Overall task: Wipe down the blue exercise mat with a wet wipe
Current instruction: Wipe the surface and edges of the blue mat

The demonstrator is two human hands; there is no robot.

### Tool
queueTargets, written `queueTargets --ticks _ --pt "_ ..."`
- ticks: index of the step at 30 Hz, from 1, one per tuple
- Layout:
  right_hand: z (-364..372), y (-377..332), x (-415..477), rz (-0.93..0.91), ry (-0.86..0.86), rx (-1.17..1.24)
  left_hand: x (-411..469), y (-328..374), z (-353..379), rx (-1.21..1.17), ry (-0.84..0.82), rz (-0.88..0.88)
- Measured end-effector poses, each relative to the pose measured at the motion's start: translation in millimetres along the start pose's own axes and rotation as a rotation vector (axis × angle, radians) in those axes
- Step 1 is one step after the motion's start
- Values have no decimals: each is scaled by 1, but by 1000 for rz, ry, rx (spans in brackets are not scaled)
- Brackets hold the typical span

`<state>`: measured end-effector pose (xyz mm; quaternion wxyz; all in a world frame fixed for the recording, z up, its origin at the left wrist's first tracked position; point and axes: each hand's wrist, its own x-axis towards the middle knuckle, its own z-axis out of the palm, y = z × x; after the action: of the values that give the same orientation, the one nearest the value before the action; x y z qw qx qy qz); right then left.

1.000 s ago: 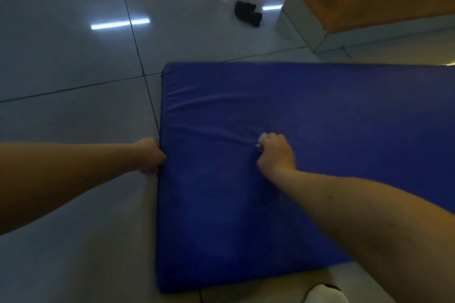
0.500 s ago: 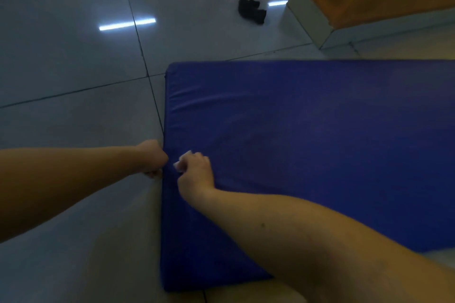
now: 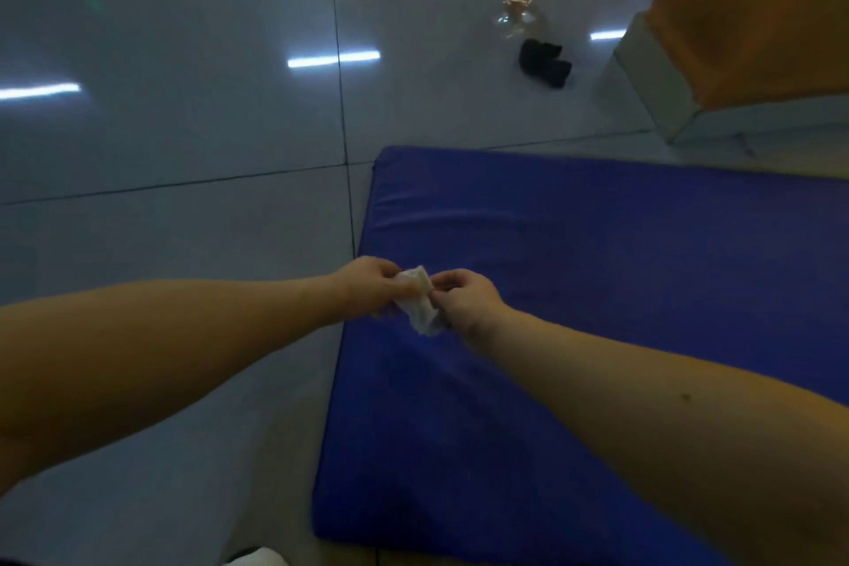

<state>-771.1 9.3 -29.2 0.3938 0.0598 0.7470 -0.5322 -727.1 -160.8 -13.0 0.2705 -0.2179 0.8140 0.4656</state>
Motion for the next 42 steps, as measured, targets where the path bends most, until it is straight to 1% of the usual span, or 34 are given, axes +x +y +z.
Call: queueTargets --ticks 2,5,6,7,8,10,11,12,15,18,20,21,23,26,28,30,32,33,34,35,37,39,42 --pt "0 11 0 68 5 24 -13 -5 2 92 16 -4" --pt "7 8 -5 71 131 -172 -29 -8 6 156 142 -77" --pt "13 4 -7 75 151 -190 -35 -8 6 182 176 -100" --pt "21 -2 -9 95 125 -164 -42 -5 5 209 205 -117" --pt "30 -8 -12 141 47 -81 -47 -4 3 235 233 -131" --pt "51 -20 -21 245 -196 151 -60 -2 -1 292 303 -163" --pt "60 -24 -24 265 -308 237 -68 -1 -4 308 347 -188" --pt "69 -27 -26 274 -379 293 -76 0 -7 319 387 -210" --pt "91 -39 -28 282 -503 331 -108 0 -17 332 483 -282" --pt "108 -52 -30 256 -556 290 -128 -4 -25 303 529 -284" --pt "111 -54 -32 227 -505 275 -131 -8 -25 228 510 -253" --pt "110 -53 -30 181 -460 265 -130 -9 -23 164 487 -226" --pt "102 -45 -19 65 -375 169 -124 -12 -14 57 408 -179" --pt "78 -29 -4 -37 -245 22 -109 -28 4 44 330 -163" --pt "54 -22 5 -204 -149 -228 -99 -38 16 126 307 -177" --pt "20 -11 7 -425 -80 -459 -88 -47 26 239 272 -200" --pt "-19 11 9 -644 -4 -700 -79 -55 35 295 237 -212" --pt "-38 26 10 -702 23 -852 -75 -59 37 311 217 -213" --pt "-57 46 14 -711 43 -1000 -71 -62 39 322 191 -214" --pt "-76 65 15 -666 70 -1107 -65 -67 41 337 181 -208" --pt "-112 93 5 -565 150 -1183 -58 -71 40 374 173 -196" --pt "-136 107 -6 -458 284 -1161 -53 -70 37 396 188 -186" --pt "-125 105 -16 -291 447 -1046 -49 -76 29 407 207 -191"
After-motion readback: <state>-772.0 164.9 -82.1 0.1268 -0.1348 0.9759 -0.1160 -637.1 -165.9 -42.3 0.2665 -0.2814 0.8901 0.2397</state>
